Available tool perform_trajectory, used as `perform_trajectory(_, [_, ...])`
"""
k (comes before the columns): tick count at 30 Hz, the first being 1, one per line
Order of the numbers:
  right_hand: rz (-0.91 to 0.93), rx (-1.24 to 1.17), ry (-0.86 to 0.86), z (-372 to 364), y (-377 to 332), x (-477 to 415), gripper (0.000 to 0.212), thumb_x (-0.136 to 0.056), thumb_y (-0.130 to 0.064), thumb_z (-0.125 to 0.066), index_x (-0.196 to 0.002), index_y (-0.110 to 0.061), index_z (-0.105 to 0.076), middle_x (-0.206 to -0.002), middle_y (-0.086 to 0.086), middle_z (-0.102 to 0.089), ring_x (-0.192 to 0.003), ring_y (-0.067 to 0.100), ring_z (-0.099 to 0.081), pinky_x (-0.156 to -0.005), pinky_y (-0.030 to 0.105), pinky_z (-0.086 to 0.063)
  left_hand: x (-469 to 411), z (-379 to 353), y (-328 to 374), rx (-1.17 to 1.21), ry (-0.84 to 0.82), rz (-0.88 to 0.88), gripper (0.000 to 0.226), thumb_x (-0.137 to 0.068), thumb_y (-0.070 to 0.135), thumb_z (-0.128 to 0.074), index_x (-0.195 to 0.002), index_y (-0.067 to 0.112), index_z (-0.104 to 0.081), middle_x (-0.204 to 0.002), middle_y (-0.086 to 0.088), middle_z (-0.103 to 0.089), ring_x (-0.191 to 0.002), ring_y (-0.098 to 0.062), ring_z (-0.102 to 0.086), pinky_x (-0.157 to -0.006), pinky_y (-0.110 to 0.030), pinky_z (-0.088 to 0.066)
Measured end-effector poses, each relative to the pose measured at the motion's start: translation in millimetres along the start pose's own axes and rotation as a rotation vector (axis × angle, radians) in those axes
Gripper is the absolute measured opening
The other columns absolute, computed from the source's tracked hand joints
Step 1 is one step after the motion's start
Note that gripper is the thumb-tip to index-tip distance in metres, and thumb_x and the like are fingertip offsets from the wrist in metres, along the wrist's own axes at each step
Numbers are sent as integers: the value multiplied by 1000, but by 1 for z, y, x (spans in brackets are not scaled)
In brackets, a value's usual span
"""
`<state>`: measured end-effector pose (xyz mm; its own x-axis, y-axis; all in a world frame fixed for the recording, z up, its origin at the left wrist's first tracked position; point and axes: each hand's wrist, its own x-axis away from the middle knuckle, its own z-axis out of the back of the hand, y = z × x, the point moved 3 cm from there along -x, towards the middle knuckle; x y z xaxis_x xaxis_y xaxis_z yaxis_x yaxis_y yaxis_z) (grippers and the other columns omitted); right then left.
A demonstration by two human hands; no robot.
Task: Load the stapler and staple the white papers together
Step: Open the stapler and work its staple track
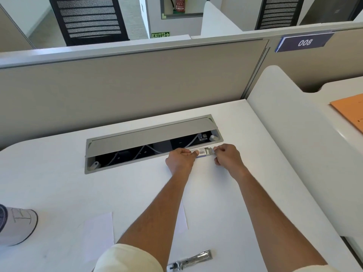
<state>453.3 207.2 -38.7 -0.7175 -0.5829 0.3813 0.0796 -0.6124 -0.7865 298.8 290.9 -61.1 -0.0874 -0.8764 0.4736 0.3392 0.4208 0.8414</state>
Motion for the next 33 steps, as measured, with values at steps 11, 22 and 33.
perform_trajectory(11, [554, 396, 279, -25, 24, 47, 11, -93, 0, -60, -101, 0, -67, -91, 16, -69, -82, 36, -65, -73, 40, -50, 10, 5, 1, -4, 1, -68, 24, -73, 40, -90, -79, 23, -73, -71, 7, -76, -75, -13, -76, -86, -36, -62])
perform_trajectory(22, [166, -20, 270, -2, 21, 36, 11, -89, -13, -70, -87, -12, -80, -78, 2, -75, -80, 20, -67, -81, 28, -50, 15, 11, 1, 43, -24, -50, 9, -81, 31, -84, -81, 25, -77, -64, 11, -76, -74, -7, -76, -89, -31, -61])
perform_trajectory(33, [163, 102, 86, 0, -2, 11, 19, -89, -11, -68, -106, -13, -78, -65, -6, -65, -77, 21, -63, -100, 34, -49, 14, 10, -1, 12, -55, -85, 23, -85, 21, -77, -108, 19, -80, -71, 8, -74, -79, -13, -73, -93, -25, -57])
